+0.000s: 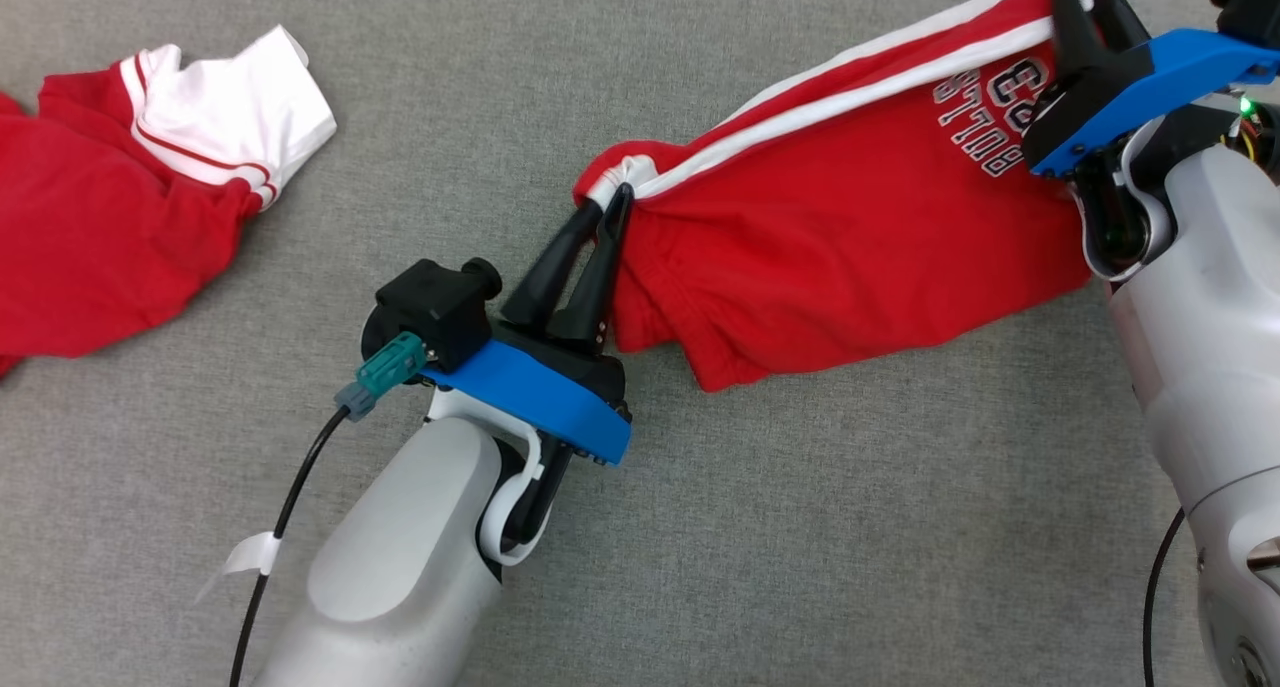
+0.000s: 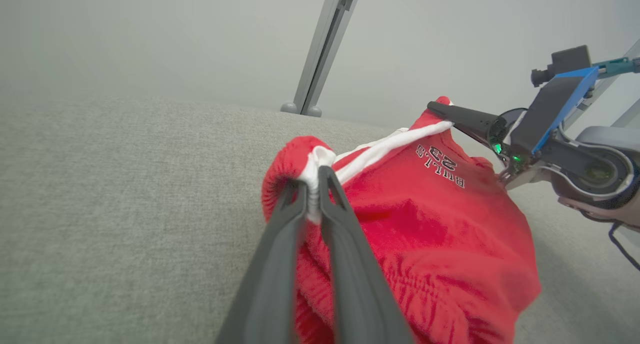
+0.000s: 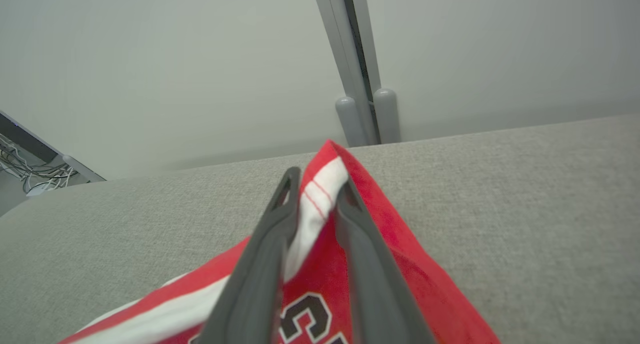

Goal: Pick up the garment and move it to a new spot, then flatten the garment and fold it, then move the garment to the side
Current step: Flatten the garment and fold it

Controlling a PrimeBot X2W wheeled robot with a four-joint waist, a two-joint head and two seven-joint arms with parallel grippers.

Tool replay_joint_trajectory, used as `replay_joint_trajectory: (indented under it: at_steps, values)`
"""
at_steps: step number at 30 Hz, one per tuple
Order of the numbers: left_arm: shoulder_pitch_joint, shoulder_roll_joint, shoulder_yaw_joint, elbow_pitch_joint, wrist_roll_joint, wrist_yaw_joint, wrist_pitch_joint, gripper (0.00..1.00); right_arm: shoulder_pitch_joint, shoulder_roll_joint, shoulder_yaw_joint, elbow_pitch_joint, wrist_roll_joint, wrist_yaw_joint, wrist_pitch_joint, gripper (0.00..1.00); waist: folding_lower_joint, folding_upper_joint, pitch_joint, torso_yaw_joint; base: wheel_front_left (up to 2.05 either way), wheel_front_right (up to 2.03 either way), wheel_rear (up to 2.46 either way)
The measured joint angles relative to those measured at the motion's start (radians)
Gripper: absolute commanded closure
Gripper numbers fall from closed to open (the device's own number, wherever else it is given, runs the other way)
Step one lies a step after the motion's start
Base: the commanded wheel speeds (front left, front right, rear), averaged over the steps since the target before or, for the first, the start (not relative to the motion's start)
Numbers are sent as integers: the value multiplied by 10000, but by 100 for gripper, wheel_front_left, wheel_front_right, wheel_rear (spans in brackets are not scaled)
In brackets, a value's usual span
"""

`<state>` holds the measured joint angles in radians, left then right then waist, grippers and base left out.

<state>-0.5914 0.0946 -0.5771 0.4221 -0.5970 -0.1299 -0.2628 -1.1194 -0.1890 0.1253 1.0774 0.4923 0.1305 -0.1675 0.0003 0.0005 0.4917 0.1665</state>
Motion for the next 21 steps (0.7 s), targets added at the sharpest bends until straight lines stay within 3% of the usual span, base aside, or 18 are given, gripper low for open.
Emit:
replay_joint_trajectory:
  at_steps: [5,12,21]
  values:
    - [175,-98,391,-144,332,0,0,0,128,-176,610,257,79,2,-140,0,-4,-3,-347,-2,0,0,0]
    - [1430,-94,917,-656,861,0,0,0,1060,-1060,1486,232,433,0,-284,0,-5,-5,-993,23,0,0,0]
    - [2898,-56,3452,-1862,2004,4,0,0,1709,-1866,2205,418,842,0,10,0,-4,-6,-1390,187,0,0,0]
